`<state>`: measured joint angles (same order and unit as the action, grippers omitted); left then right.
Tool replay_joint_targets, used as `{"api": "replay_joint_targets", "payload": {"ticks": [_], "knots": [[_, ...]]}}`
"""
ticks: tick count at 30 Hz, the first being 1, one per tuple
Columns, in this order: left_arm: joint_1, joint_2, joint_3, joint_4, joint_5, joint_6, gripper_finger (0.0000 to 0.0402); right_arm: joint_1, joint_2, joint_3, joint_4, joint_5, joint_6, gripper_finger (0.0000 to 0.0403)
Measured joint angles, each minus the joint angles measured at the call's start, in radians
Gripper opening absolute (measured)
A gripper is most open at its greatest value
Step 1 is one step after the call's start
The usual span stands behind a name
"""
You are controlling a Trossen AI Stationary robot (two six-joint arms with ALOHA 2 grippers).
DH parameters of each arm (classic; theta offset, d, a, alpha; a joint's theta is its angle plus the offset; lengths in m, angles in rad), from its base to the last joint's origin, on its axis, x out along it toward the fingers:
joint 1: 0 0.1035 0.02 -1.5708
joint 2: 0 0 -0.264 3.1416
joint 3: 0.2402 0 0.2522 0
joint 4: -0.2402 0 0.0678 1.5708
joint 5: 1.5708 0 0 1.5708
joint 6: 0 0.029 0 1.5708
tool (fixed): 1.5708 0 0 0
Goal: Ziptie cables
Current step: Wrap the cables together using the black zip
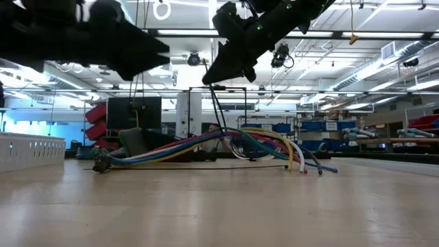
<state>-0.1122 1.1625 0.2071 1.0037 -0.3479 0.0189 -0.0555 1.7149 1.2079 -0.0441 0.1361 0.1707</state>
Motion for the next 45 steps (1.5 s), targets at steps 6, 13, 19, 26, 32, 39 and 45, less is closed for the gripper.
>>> {"api": "replay_joint_targets", "payload": {"ticks": [6,13,19,26,32,39,45], "knots": [[0.132,0.182,0.101,0.000,0.154,-0.022,0.0234,-0.006,0.000,0.000,0.036,-0.033,-0.010,0.0000],[0.223,0.303,0.159,0.047,0.273,-0.048,0.0234,-0.013,0.000,0.000,0.056,-0.040,-0.039,0.0000],[0.253,0.317,0.160,0.091,0.309,-0.057,0.0234,-0.018,0.000,0.000,0.075,-0.082,-0.051,0.0000],[0.262,0.317,0.178,0.098,0.401,-0.073,0.0228,-0.023,0.000,0.000,0.110,-0.114,-0.052,0.0000],[0.262,0.317,0.191,0.085,0.452,-0.073,0.0206,-0.027,0.000,0.000,0.120,-0.114,-0.052,0.0000],[0.261,0.317,0.190,0.064,0.452,-0.056,0.0161,-0.032,0.000,0.000,0.119,-0.115,-0.052,0.0000],[0.262,0.317,0.189,0.065,0.451,-0.050,0.0121,-0.032,0.000,0.000,0.119,-0.116,-0.055,0.0000]]}}
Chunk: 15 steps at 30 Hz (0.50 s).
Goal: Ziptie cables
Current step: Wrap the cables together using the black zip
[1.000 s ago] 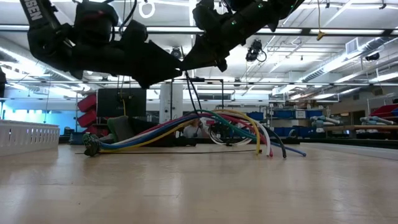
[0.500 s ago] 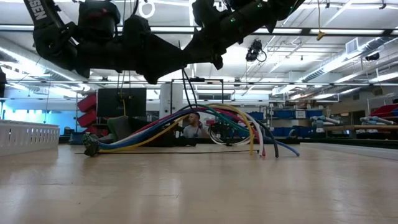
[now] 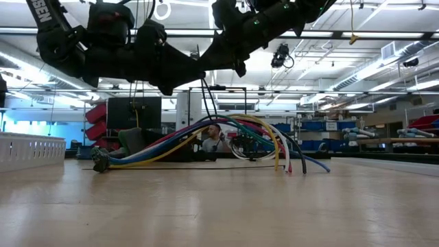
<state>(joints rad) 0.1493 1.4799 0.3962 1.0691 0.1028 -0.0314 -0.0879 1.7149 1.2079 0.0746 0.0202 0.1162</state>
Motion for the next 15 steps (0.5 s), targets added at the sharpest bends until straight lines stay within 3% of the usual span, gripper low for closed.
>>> {"api": "replay_joint_targets", "payload": {"ticks": [8,15], "knots": [[0.000,0.000,0.000,0.000,-0.003,0.004,0.0079,0.000,0.000,0.000,0.000,-0.002,-0.003,0.0000],[0.000,-0.001,0.000,-0.009,-0.006,0.008,0.0067,0.000,0.000,0.000,0.009,-0.002,-0.005,0.0000]]}}
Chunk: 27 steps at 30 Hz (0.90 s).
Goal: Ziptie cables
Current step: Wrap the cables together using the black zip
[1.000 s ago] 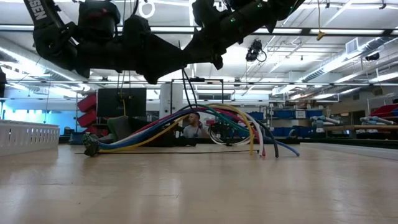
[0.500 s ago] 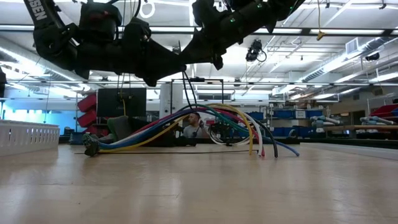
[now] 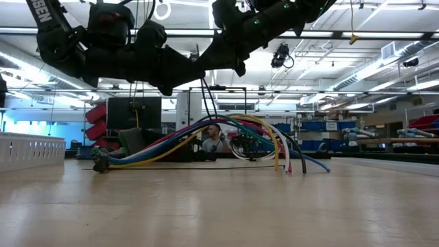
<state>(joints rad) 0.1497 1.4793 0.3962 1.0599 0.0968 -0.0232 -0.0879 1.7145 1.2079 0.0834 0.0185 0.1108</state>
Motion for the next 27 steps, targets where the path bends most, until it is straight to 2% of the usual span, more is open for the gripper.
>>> {"api": "replay_joint_targets", "payload": {"ticks": [8,16,27], "knots": [[0.000,-0.001,0.000,-0.013,-0.008,0.019,0.0049,0.000,0.000,0.000,0.029,0.005,-0.003,0.0000],[0.000,-0.001,0.000,-0.016,-0.009,0.037,0.0008,-0.001,0.000,0.000,0.032,0.008,-0.006,0.0000],[0.000,-0.002,0.000,-0.006,-0.013,0.039,0.0007,-0.001,0.000,-0.002,0.071,0.011,-0.027,0.0000]]}}
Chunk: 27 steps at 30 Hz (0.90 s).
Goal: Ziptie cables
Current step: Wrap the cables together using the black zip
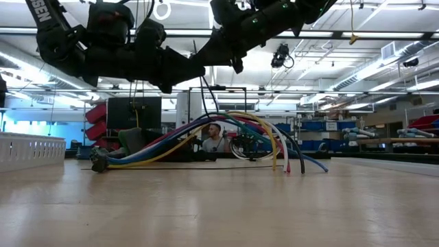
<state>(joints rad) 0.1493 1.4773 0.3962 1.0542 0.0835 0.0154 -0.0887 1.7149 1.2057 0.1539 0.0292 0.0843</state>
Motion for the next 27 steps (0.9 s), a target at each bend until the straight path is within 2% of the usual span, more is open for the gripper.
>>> {"api": "replay_joint_targets", "payload": {"ticks": [27], "knots": [[0.002,0.000,0.002,0.001,-0.004,0.033,0.0008,0.002,-0.008,0.000,0.033,0.086,-0.060,0.0000]]}}
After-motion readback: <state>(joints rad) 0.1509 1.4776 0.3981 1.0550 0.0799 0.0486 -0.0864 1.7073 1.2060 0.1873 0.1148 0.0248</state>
